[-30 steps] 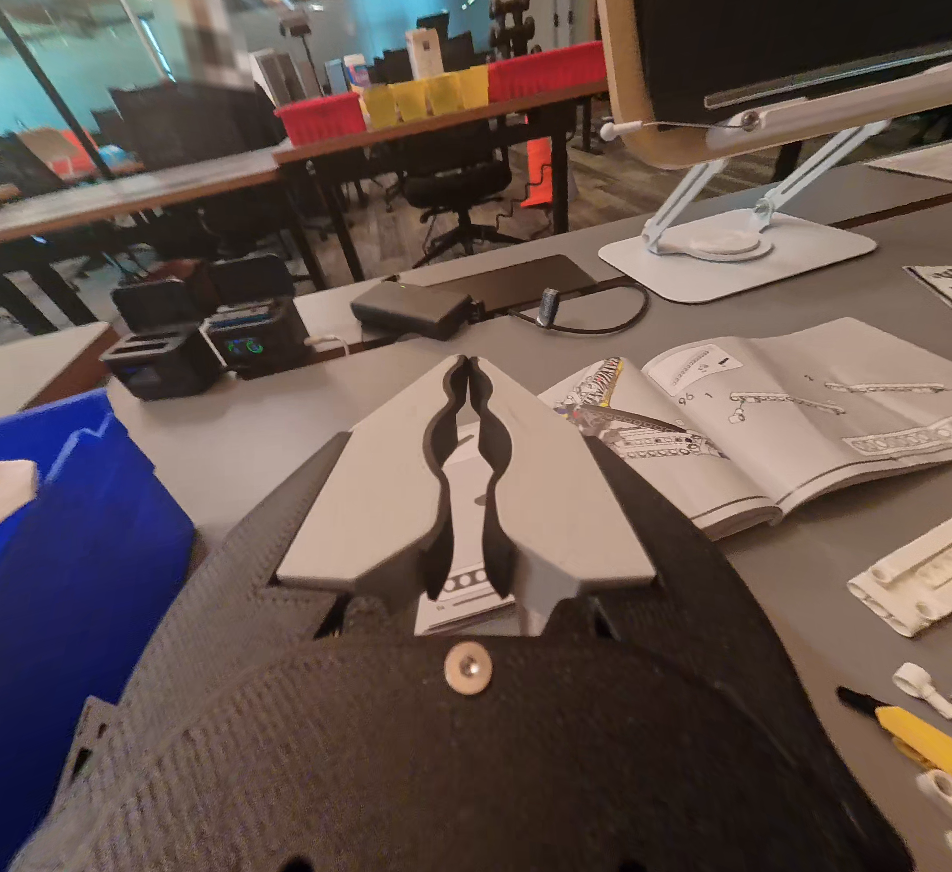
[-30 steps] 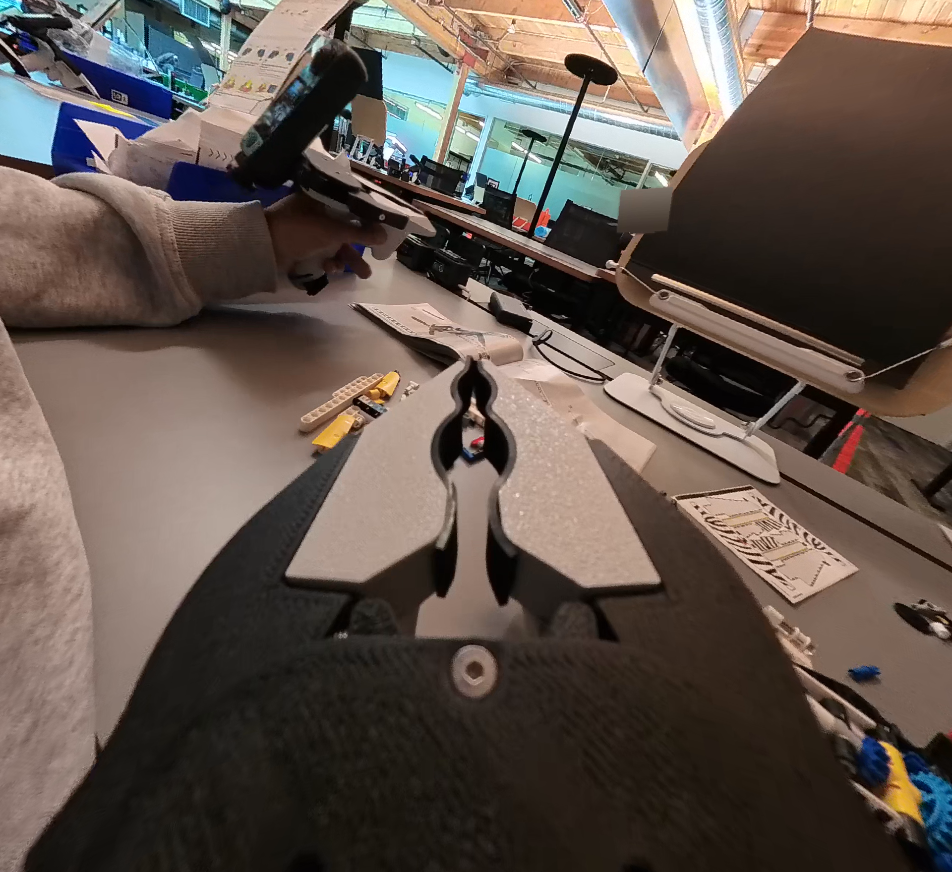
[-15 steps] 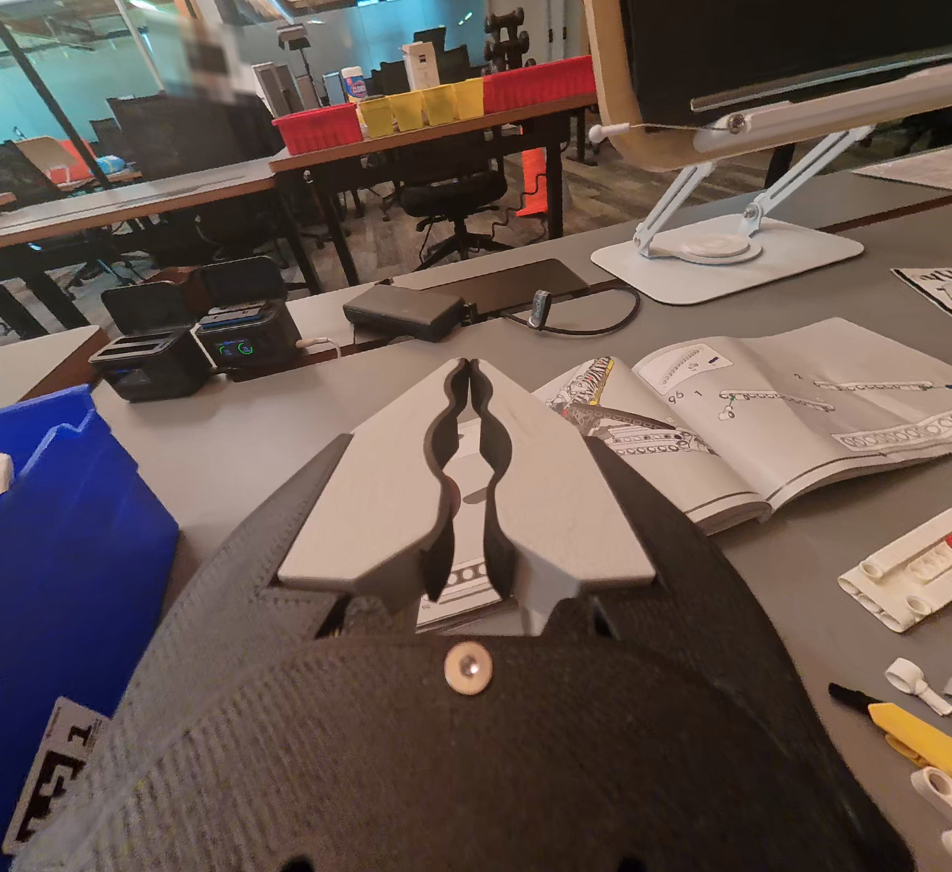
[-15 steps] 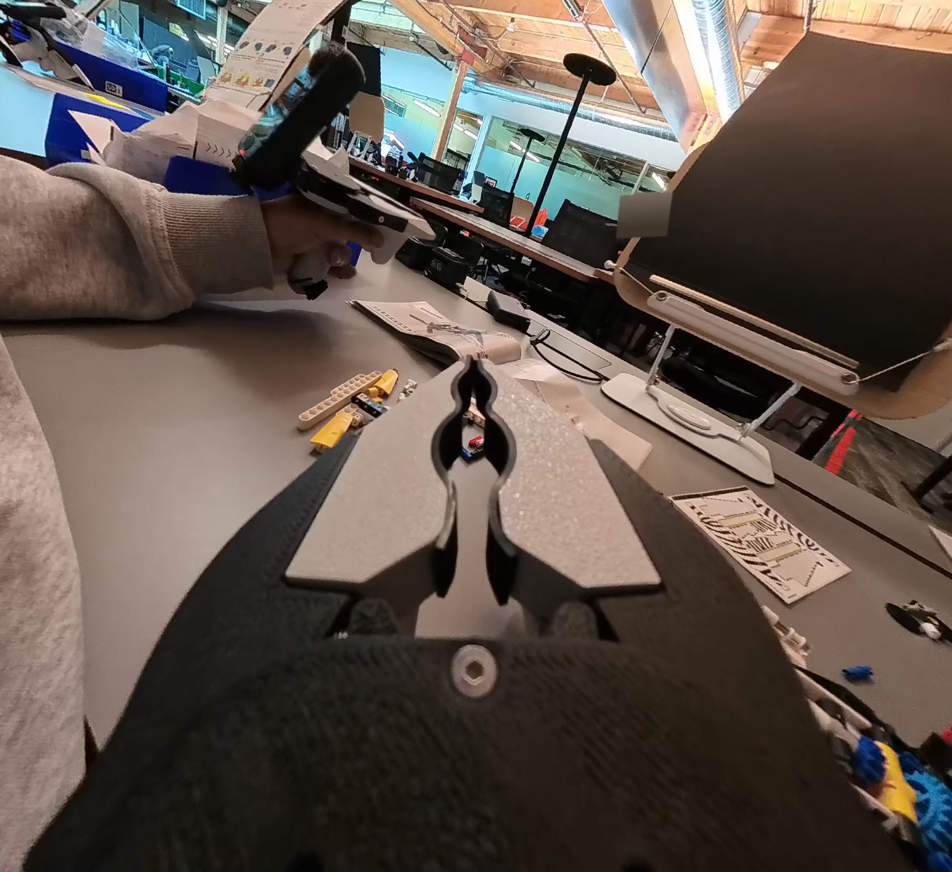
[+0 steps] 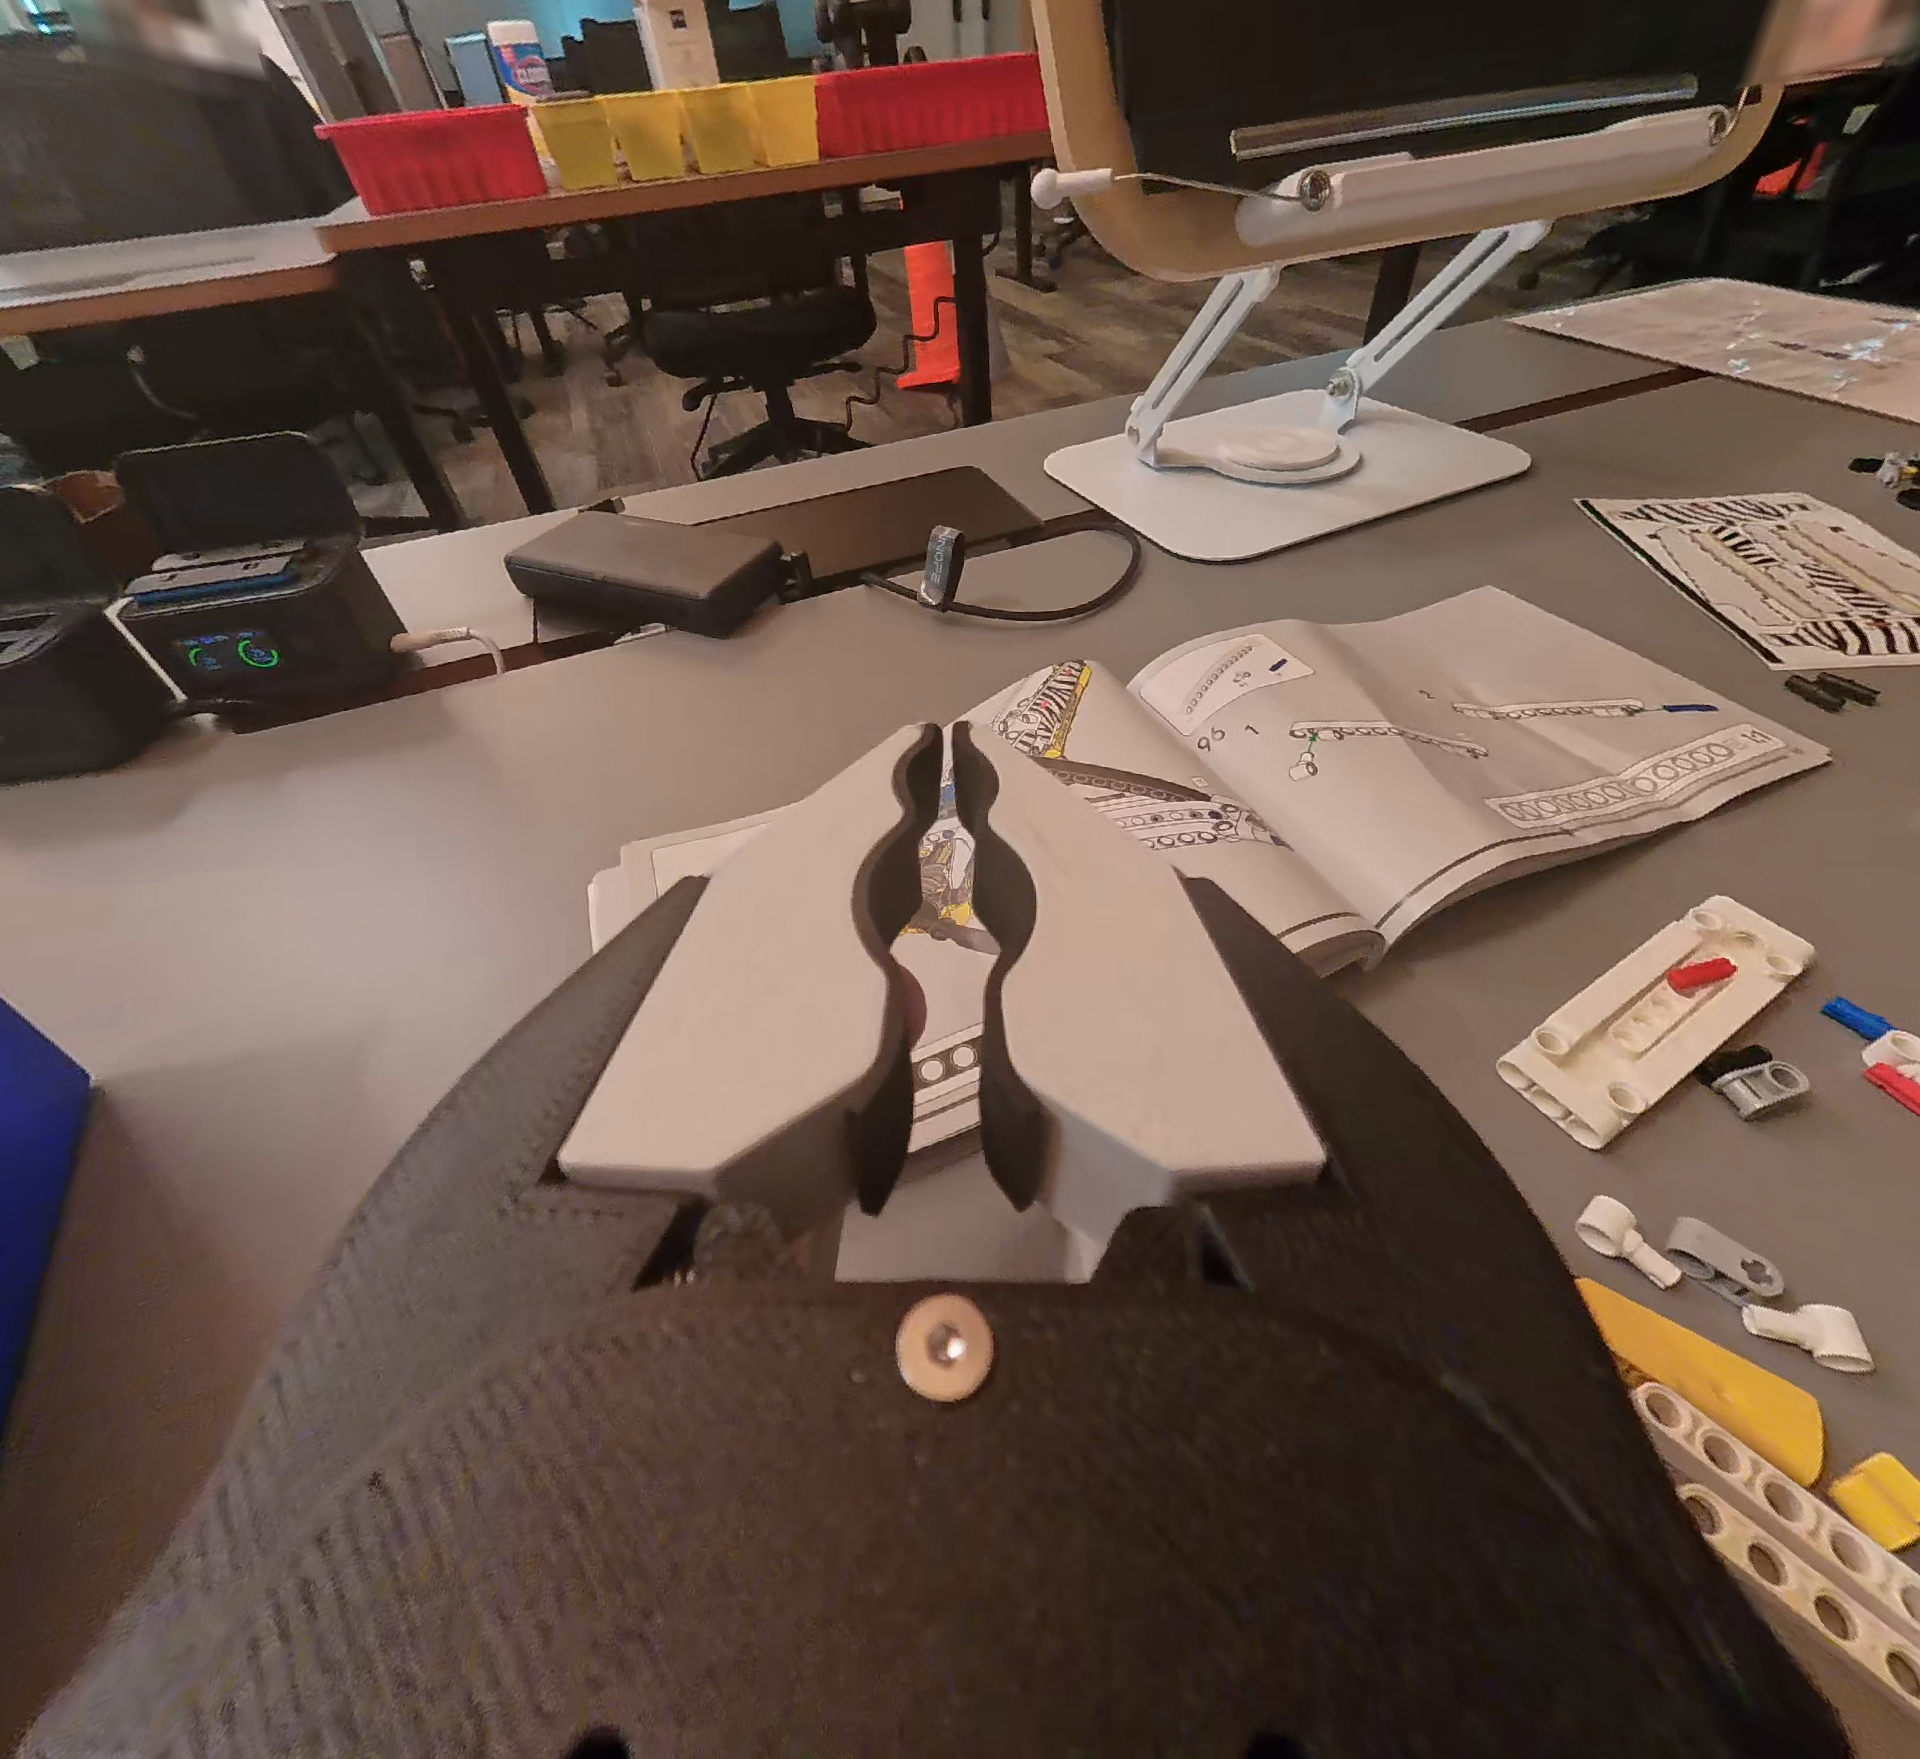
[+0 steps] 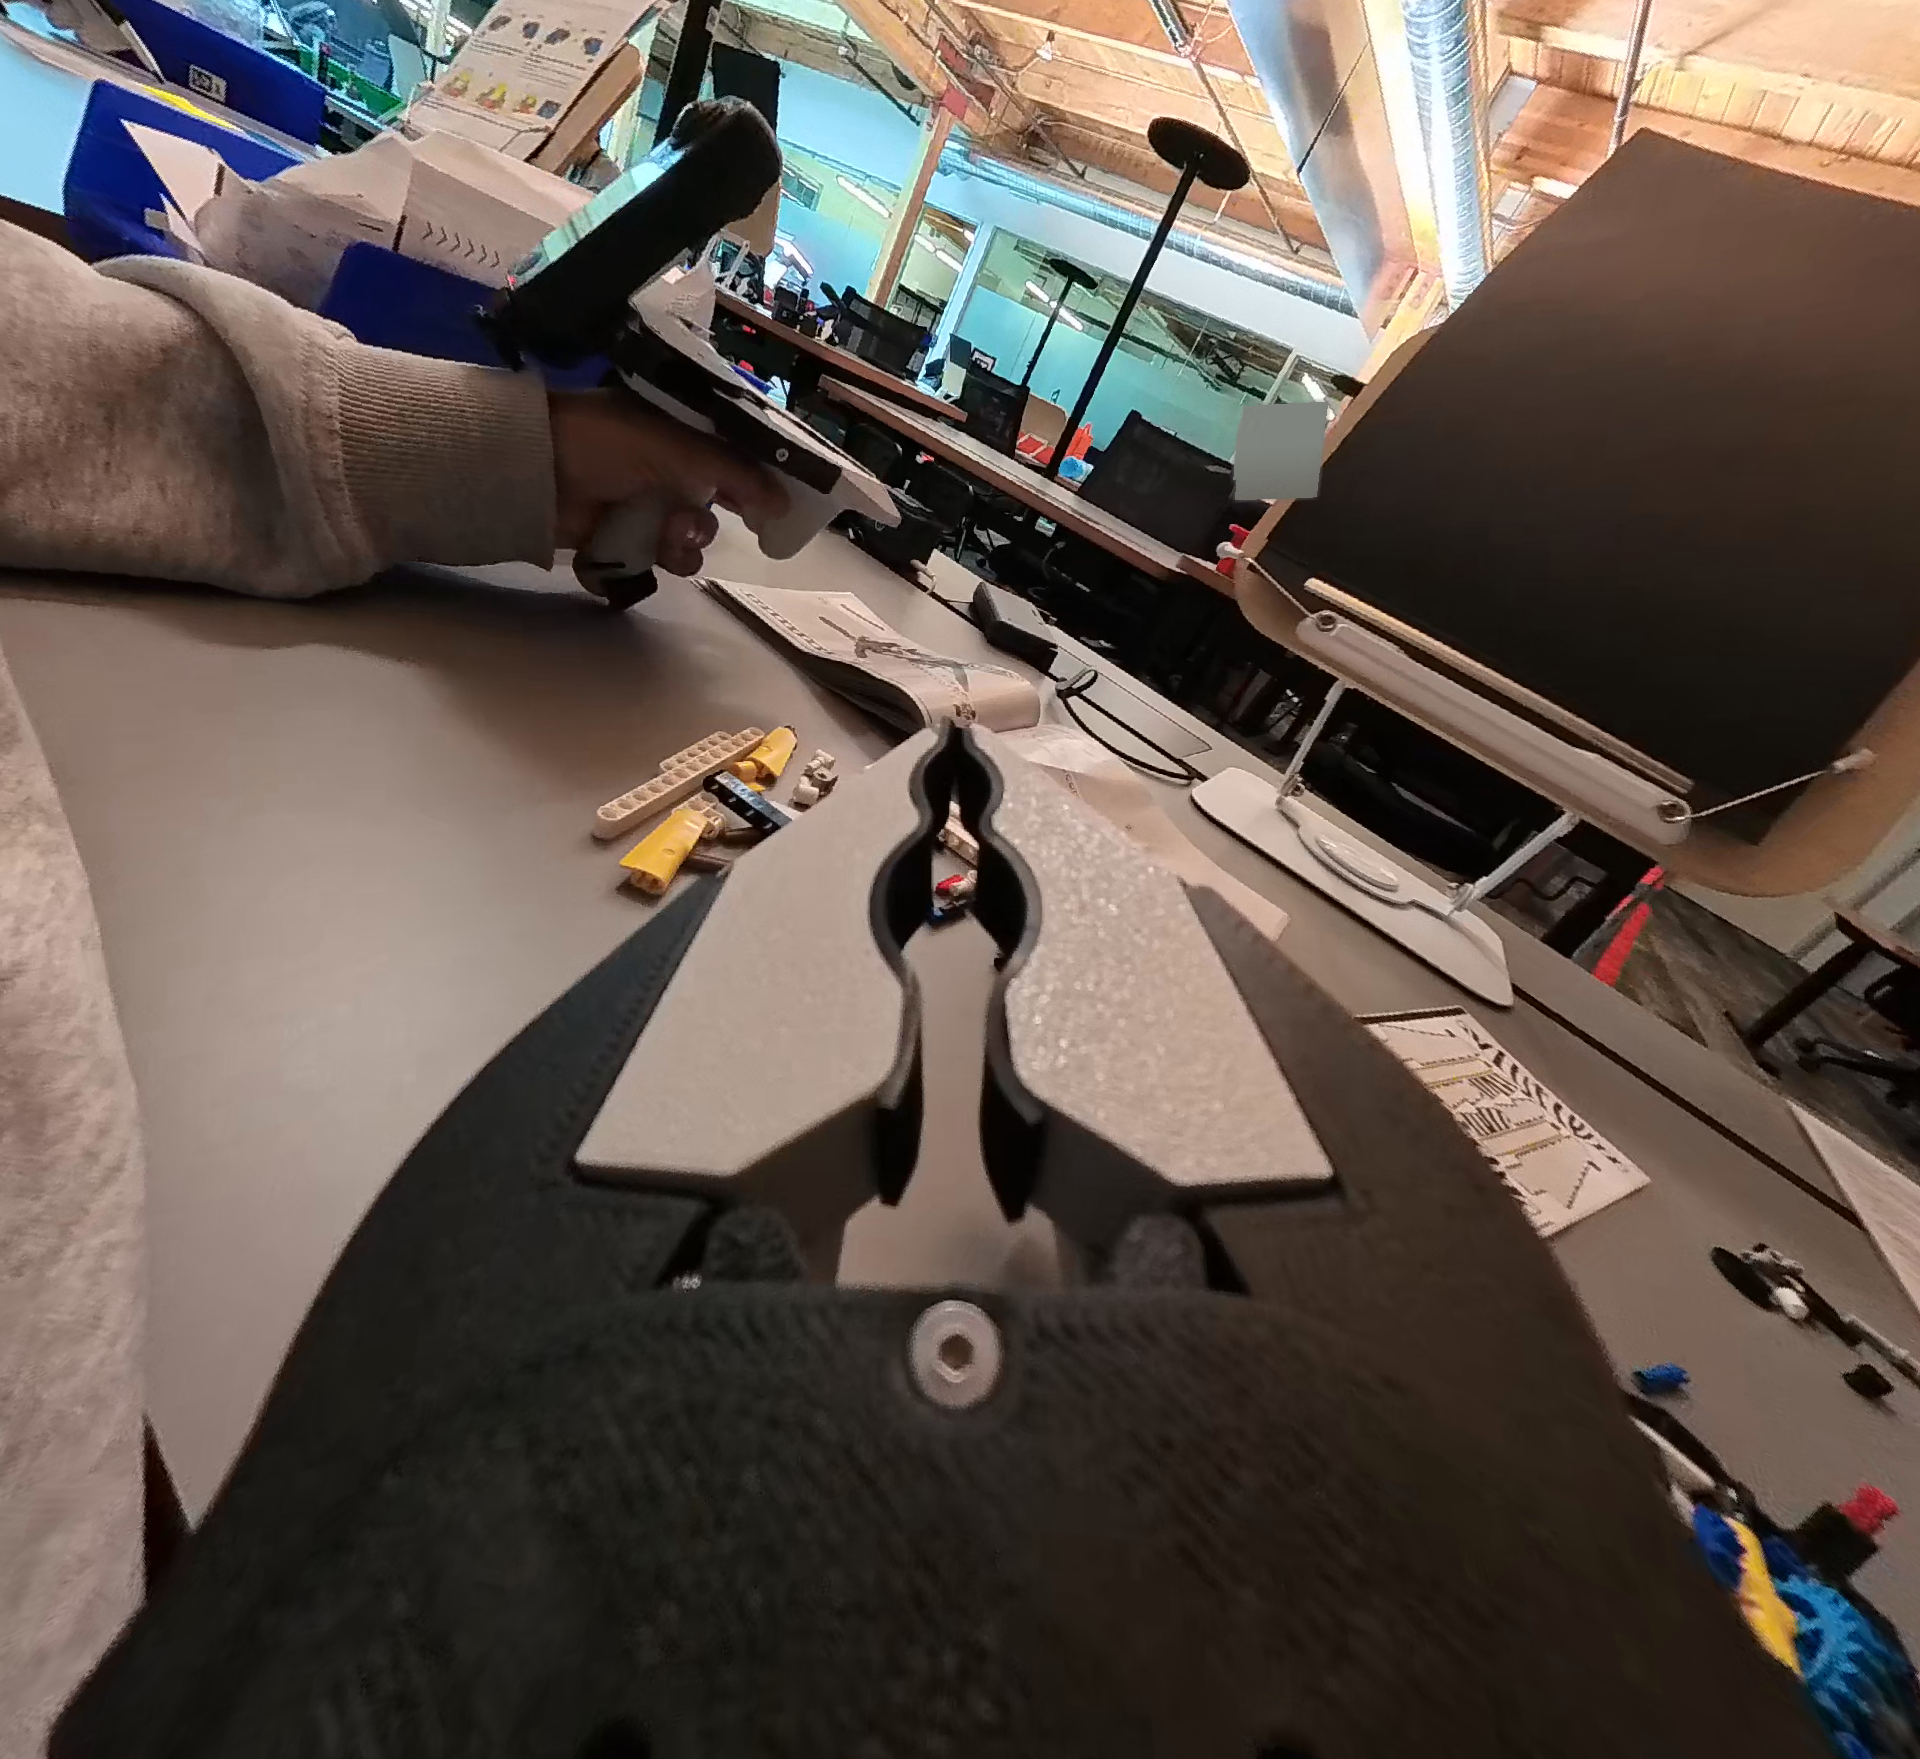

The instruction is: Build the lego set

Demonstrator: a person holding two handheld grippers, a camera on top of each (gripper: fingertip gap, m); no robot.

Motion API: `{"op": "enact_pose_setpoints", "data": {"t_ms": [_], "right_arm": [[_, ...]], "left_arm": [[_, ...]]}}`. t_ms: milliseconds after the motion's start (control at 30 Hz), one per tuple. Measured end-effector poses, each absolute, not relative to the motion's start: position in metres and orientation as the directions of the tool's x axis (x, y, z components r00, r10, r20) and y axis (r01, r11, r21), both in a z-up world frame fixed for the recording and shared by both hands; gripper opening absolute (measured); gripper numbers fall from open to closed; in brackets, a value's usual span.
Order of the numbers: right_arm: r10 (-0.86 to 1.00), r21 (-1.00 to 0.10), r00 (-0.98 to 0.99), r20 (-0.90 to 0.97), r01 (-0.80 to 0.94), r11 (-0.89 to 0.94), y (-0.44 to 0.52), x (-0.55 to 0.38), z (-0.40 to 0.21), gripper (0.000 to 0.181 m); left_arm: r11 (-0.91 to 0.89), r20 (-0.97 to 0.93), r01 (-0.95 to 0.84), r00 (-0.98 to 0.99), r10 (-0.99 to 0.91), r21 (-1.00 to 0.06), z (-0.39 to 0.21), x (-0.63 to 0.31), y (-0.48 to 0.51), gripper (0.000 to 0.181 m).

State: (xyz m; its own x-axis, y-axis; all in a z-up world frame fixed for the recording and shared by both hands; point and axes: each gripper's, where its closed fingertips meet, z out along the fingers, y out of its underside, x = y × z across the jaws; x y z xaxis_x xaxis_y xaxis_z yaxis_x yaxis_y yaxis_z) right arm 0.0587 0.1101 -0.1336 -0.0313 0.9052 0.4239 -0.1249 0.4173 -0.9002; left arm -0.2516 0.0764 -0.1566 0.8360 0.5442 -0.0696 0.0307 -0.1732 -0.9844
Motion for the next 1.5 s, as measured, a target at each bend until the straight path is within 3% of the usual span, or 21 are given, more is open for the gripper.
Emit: {"op": "enact_pose_setpoints", "data": {"t_ms": [633,1167,1500], "right_arm": [[0.915,-0.907,-0.019,0.402,-0.144,0.396,0.113,0.06,-0.131,0.0],[0.914,-0.912,-0.065,0.4,-0.127,0.39,0.107,0.058,-0.135,0.0],[0.973,-0.966,-0.072,0.22,-0.153,0.207,0.127,0.062,-0.126,0.0]], "left_arm": [[-0.166,-0.045,0.057,0.832,0.553,-0.985,-0.158,-0.255,0.075,0.004],[-0.004,0.221,0.277,0.774,0.593,-0.961,-0.161,-0.281,0.057,0.005],[0.022,0.282,0.332,0.76,0.586,-0.943,-0.164,-0.286,0.055,0.009]]}}
